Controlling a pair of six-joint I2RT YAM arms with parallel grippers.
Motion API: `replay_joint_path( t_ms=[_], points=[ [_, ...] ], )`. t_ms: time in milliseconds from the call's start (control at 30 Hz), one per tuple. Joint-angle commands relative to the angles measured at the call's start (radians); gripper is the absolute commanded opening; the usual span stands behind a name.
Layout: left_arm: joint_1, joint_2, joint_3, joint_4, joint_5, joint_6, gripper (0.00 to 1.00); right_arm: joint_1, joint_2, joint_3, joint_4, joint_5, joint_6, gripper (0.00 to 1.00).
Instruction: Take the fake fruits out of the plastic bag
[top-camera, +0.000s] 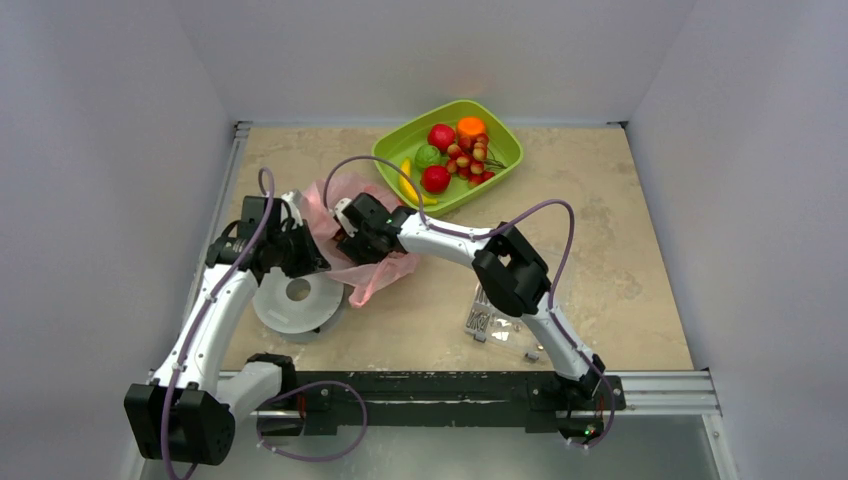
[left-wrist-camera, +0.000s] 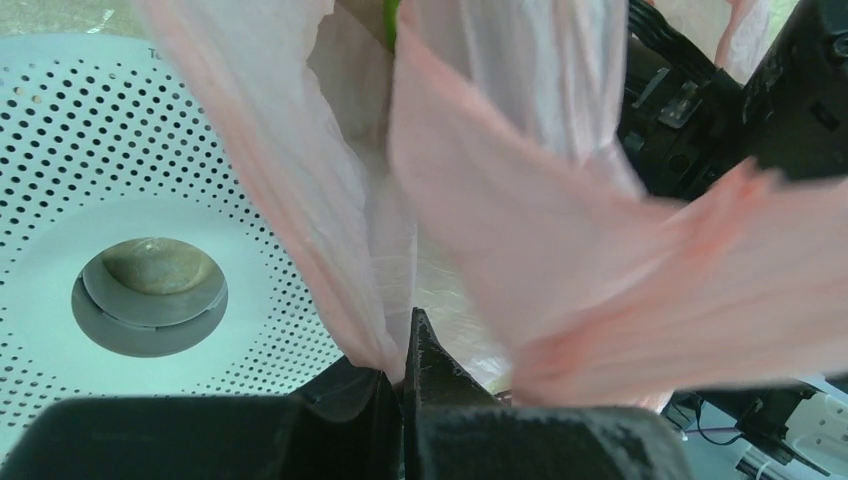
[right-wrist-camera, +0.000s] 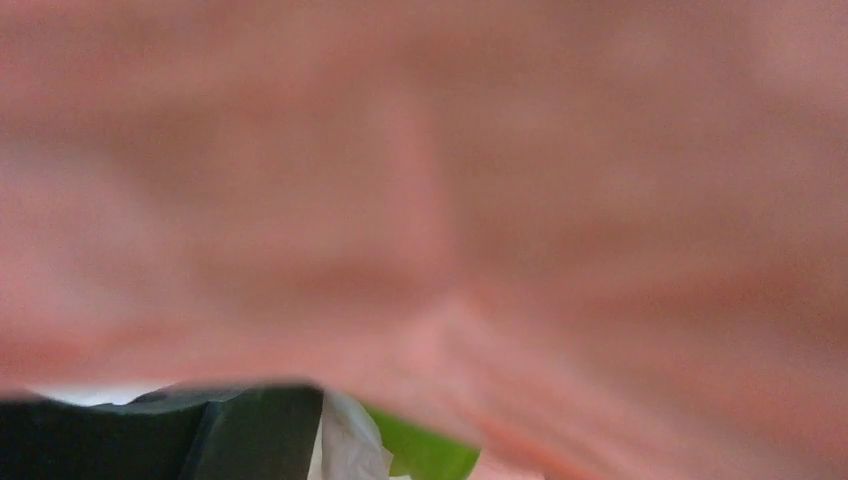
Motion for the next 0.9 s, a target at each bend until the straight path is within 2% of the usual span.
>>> replay_joint_path(
  t_ms=[0, 200, 300, 500, 633, 800, 867],
  points=[
    [0.019, -0.028, 0.027, 0.004, -0.006, 0.029, 0.00, -0.014, -0.003, -0.019, 0.033, 0.008, 0.002, 0.60],
    [0.019, -0.014, -0.019, 0.036, 0.008, 0.022, 0.00, -0.016, -0.086, 0.011, 0.073, -0.042, 0.028, 0.33],
    [0.019, -0.006, -0.046, 0.054, 0.013, 0.020, 0.00, -0.016, -0.138, 0.011, 0.121, -0.047, 0.043, 0.26],
    [0.019, 0.002, -0.096, 0.076, 0.021, 0.021, 0.00, -0.026, -0.228, -0.062, 0.249, -0.035, 0.086, 0.27],
    [0.019, -0.027, -0.124, 0.080, 0.026, 0.016, 0.00, -0.048, -0.230, -0.106, 0.319, -0.033, 0.116, 0.34],
    [0.019, -0.039, -0.141, 0.092, 0.043, 0.003, 0.00, -0.085, -0.210, -0.124, 0.412, -0.108, 0.185, 0.29],
    [0.019, -0.032, -0.139, 0.093, 0.057, 0.003, 0.00, -0.093, -0.207, -0.134, 0.455, -0.148, 0.212, 0.31]
  ],
)
